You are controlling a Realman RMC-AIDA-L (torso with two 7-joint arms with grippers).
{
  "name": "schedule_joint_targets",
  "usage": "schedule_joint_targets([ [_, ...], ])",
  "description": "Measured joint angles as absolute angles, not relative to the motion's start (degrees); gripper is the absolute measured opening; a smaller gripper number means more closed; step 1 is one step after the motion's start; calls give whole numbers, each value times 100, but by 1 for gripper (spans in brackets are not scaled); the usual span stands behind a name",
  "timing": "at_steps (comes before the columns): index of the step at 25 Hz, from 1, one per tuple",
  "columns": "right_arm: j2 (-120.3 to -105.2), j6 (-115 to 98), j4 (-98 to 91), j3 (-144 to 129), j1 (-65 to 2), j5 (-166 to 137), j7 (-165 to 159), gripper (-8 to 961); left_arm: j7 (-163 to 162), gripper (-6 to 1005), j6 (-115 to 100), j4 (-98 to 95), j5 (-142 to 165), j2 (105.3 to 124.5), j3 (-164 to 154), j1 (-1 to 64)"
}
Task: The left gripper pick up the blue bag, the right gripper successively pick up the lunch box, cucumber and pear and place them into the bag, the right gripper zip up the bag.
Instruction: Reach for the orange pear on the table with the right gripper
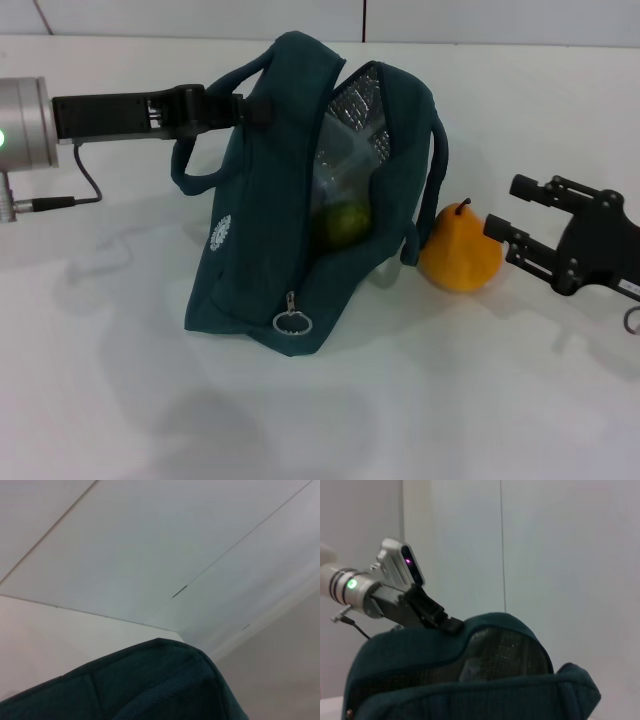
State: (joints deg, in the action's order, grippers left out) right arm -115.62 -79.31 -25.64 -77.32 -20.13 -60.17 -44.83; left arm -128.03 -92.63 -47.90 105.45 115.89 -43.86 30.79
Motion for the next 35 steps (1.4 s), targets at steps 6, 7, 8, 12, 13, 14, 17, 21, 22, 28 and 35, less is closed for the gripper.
schedule_joint_targets([
  [6,-11579,-7571,-2554,-7974,-2193,-5895,-4480,530,-12793,56,-9265,-4790,10545,11596,-4386,3050],
  [7,-11582,-7532,-2559,-8030,-2208,-5879,-4480,530,-12791,56,-9267,-4790,10545,11596,-4386,3045],
  [8,-11585,-7475,-2570,-8114,-2227,-5814,-4479,530,-12790,56,-9269,-4790,10545,11596,-4386,3040],
  [12,-11587,-7242,-2573,-8388,-2324,-5598,-4478,531,-12760,56,-9280,-4790,10545,11595,-4386,3022],
  [13,-11587,-7185,-2557,-8425,-2356,-5594,-4480,531,-12749,56,-9283,-4790,10545,11594,-4386,3017],
  [14,-11589,-7153,-2548,-8445,-2379,-5593,-4481,531,-12740,56,-9288,-4790,10545,11594,-4386,3015],
  [17,-11599,-7096,-2537,-8476,-2427,-5592,-4489,529,-12730,56,-9296,-4790,10545,11593,-4386,3011],
  [21,-11616,-7060,-2536,-8496,-2456,-5590,-4496,522,-12726,57,-9299,-4790,10547,11592,-4386,2998],
  [22,-11617,-7056,-2535,-8503,-2456,-5590,-4495,517,-12726,57,-9299,-4790,10547,11592,-4386,2997],
  [28,-11619,-7038,-2535,-8532,-2465,-5589,-4499,478,-12720,57,-9299,-4790,10547,11592,-4386,2988],
  [35,-11619,-7027,-2533,-8548,-2477,-5589,-4497,340,-12677,56,-9299,-4790,10547,11593,-4386,2988],
])
